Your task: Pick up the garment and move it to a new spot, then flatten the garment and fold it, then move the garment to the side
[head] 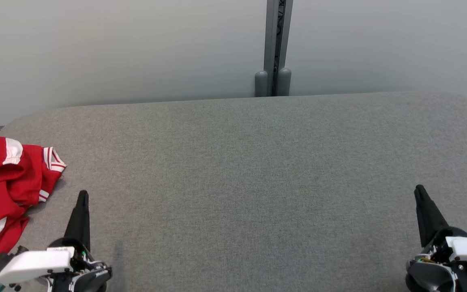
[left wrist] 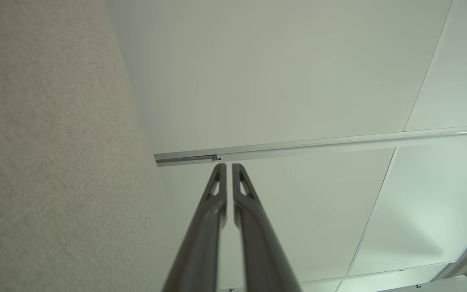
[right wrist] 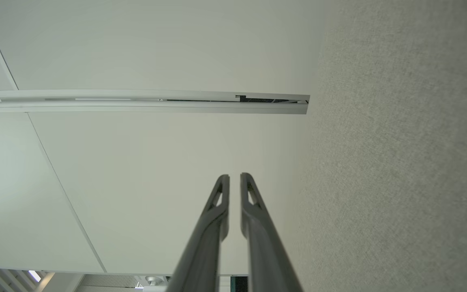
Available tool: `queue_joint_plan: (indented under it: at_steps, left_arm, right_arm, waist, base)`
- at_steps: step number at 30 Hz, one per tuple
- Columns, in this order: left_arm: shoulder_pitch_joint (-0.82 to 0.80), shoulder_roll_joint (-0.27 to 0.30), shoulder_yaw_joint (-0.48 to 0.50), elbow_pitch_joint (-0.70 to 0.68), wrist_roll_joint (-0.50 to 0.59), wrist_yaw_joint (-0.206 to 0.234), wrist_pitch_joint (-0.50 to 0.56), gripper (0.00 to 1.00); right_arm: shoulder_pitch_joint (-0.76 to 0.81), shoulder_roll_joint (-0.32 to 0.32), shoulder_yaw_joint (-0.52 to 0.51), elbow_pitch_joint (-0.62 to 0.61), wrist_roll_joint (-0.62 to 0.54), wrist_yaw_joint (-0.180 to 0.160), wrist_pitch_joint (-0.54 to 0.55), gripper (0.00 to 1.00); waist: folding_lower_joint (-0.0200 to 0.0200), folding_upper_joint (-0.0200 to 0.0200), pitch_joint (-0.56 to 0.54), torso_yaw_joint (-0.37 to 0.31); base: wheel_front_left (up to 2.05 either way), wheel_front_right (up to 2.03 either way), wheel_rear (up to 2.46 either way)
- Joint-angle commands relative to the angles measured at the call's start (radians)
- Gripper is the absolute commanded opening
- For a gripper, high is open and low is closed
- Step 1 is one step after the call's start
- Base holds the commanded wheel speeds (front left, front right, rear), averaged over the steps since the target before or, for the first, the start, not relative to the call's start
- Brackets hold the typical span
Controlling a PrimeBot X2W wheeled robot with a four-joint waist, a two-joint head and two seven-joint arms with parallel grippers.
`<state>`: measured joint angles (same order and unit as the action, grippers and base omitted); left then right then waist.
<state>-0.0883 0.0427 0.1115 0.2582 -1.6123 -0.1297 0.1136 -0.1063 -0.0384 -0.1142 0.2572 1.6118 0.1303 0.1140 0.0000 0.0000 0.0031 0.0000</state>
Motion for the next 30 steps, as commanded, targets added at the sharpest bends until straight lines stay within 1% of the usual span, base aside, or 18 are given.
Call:
queue_joint_plan:
  at_steps: [1, 3, 7, 11, 15, 16, 23, 30]
  left_arm:
    - [-0.009, 0.003, 0.001, -0.007, 0.0, 0.0, -0.001, 1.0]
    - [0.012, -0.004, -0.001, 0.012, 0.001, 0.0, -0.001, 1.0]
    - [0.015, -0.004, -0.008, 0.016, 0.016, 0.0, -0.02, 1.0]
    - [0.014, -0.001, -0.01, 0.018, 0.061, 0.0, -0.041, 1.0]
    - [0.016, -0.001, -0.004, 0.02, 0.135, 0.0, -0.06, 1.0]
    - [0.017, -0.001, -0.003, 0.023, 0.174, 0.0, -0.069, 1.0]
    - [0.02, -0.001, 0.009, 0.032, 0.332, 0.0, -0.1, 1.0]
    - [0.028, 0.001, 0.002, 0.035, 0.477, 0.013, -0.129, 1.0]
  right_arm:
    - [-0.005, -0.004, 0.0, -0.007, 0.0, 0.0, 0.0, 1.0]
    - [0.008, 0.005, 0.001, 0.012, 0.0, -0.001, 0.0, 1.0]
    - [0.01, 0.003, 0.015, 0.005, -0.012, -0.001, -0.013, 1.0]
    - [0.008, -0.008, 0.04, 0.0, -0.038, -0.001, -0.039, 1.0]
    - [0.005, -0.018, 0.057, 0.004, -0.083, -0.001, -0.06, 1.0]
    - [0.004, -0.02, 0.059, 0.005, -0.117, -0.001, -0.07, 1.0]
    - [0.006, -0.019, 0.062, 0.013, -0.253, -0.001, -0.101, 1.0]
    - [0.005, -0.02, 0.074, 0.023, -0.388, 0.0, -0.13, 1.0]
  waist:
    - [0.0, 0.0, 0.0, 0.0]
    - [0.0, 0.0, 0.0, 0.0]
    - [0.0001, 0.0, 0.001, 0.0]
    - [0.0001, 0.0, 0.001, 0.0]
    - [0.0001, 0.0, 0.0, 0.0]
    - [0.0001, 0.0, 0.0, 0.0]
    - [0.0001, 0.0, -0.002, -0.001]
    - [0.0001, 0.0, -0.003, -0.003]
  base:
    - [0.0, 0.0, 0.0]
    - [0.0, 0.0, 0.0]
    - [0.0, 0.0, 0.0]
    - [0.0, 0.0, 0.0]
    - [0.0, 0.0, 0.0]
    - [0.0, 0.0, 0.0]
    - [0.0, 0.0, 0.0]
    - [0.0, 0.0, 0.0]
